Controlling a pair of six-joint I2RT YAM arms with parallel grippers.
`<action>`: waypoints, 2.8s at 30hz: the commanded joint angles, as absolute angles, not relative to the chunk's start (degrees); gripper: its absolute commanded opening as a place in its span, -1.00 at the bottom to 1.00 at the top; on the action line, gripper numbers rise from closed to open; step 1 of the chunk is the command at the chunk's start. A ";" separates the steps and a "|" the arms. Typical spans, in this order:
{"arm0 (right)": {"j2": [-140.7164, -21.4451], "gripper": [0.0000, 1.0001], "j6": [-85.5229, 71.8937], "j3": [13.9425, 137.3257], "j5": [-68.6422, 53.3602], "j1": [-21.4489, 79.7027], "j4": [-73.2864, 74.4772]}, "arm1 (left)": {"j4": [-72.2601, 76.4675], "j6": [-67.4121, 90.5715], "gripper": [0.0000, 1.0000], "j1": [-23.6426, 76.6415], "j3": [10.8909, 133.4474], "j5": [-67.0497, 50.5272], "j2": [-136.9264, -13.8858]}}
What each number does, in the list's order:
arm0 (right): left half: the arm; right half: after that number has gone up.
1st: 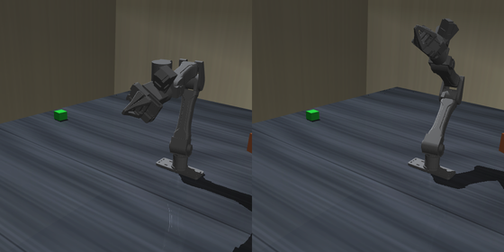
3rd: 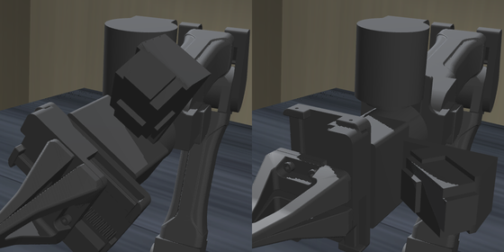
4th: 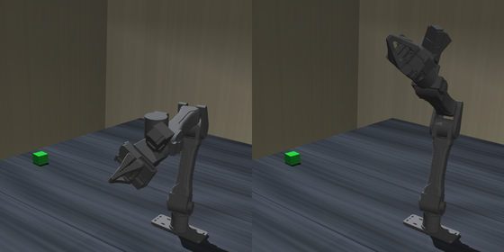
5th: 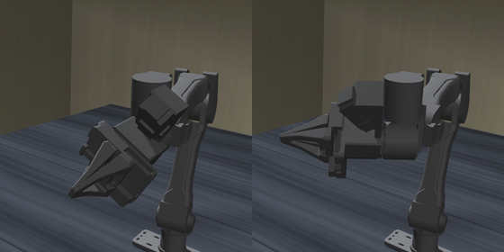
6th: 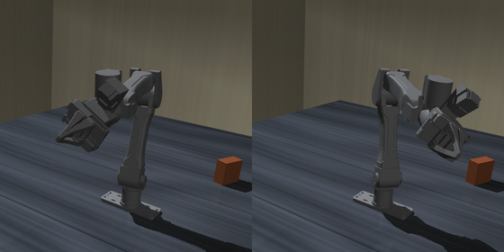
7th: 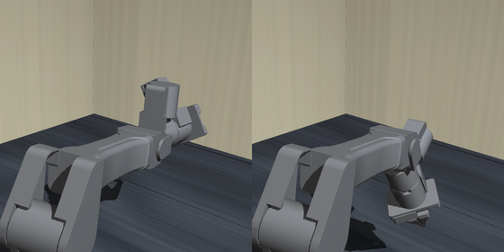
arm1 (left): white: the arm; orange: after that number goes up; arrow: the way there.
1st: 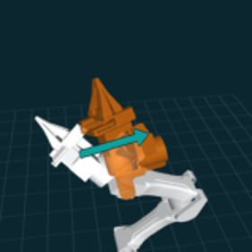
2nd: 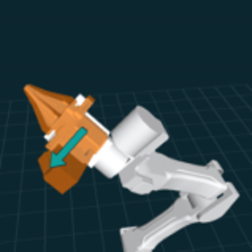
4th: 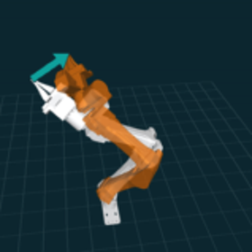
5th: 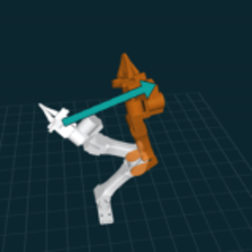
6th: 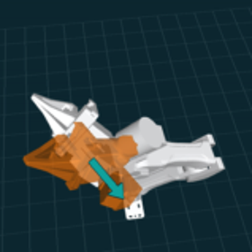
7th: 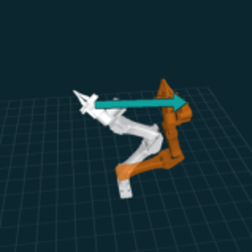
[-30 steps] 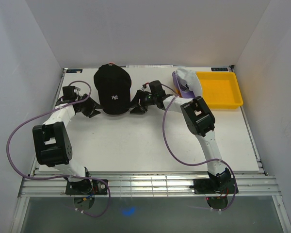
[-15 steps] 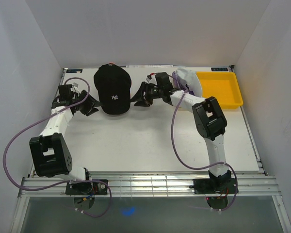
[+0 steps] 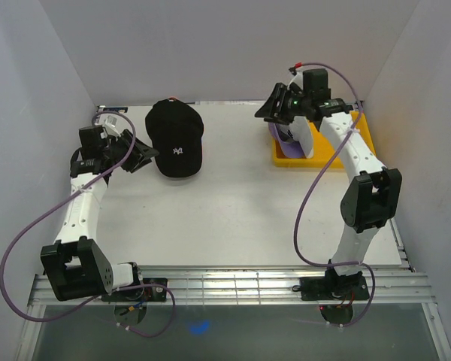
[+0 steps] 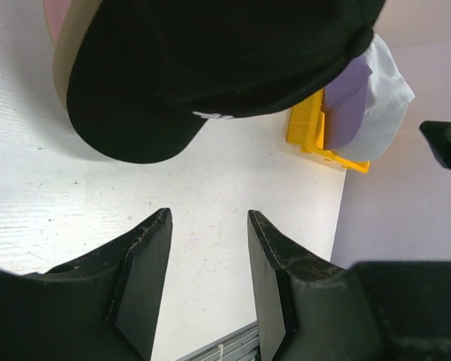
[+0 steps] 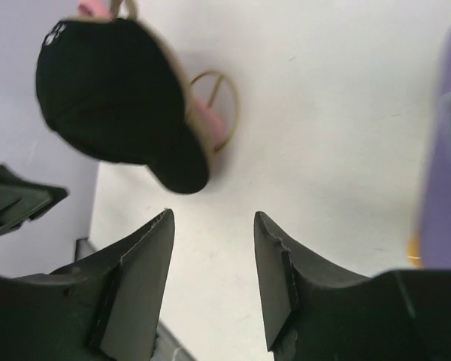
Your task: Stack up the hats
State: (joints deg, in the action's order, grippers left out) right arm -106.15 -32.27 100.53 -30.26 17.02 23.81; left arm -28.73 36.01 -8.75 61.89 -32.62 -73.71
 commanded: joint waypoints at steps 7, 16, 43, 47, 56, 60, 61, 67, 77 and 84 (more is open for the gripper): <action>-106.52 0.04 -17.32 113.72 -15.91 8.62 42.71 | -29.27 35.95 0.10 -5.72 64.16 -34.45 -69.09; -108.11 0.04 -10.99 116.90 -10.29 5.27 48.87 | -29.62 35.60 0.11 -4.66 63.19 -35.33 -67.41; -111.97 0.20 -6.33 107.84 -7.82 4.92 46.93 | -30.67 36.12 0.11 -1.94 62.58 -33.31 -66.88; -112.24 0.20 -6.24 106.53 -7.21 4.83 46.58 | -30.85 36.21 0.11 -1.41 62.67 -32.70 -66.80; -112.76 0.18 -5.71 107.14 -4.92 5.01 46.85 | -31.38 36.39 0.11 -0.97 62.40 -31.82 -66.53; -112.59 0.18 -5.71 107.40 -3.43 5.01 46.94 | -31.55 36.39 0.11 0.97 62.40 -31.38 -66.36; -112.41 0.17 -5.71 107.49 -3.08 5.10 46.93 | -31.64 36.30 0.11 1.05 62.49 -31.29 -66.36; -111.10 0.17 -5.89 106.61 -2.37 5.10 45.62 | -31.99 36.21 0.11 1.32 62.31 -31.03 -66.09; -110.04 0.17 -6.33 107.05 -3.25 5.19 44.65 | -32.52 36.12 0.11 1.67 62.49 -30.59 -65.92; -109.07 0.17 -6.77 106.70 -5.45 5.27 43.16 | -32.96 35.86 0.11 1.85 62.84 -30.24 -66.01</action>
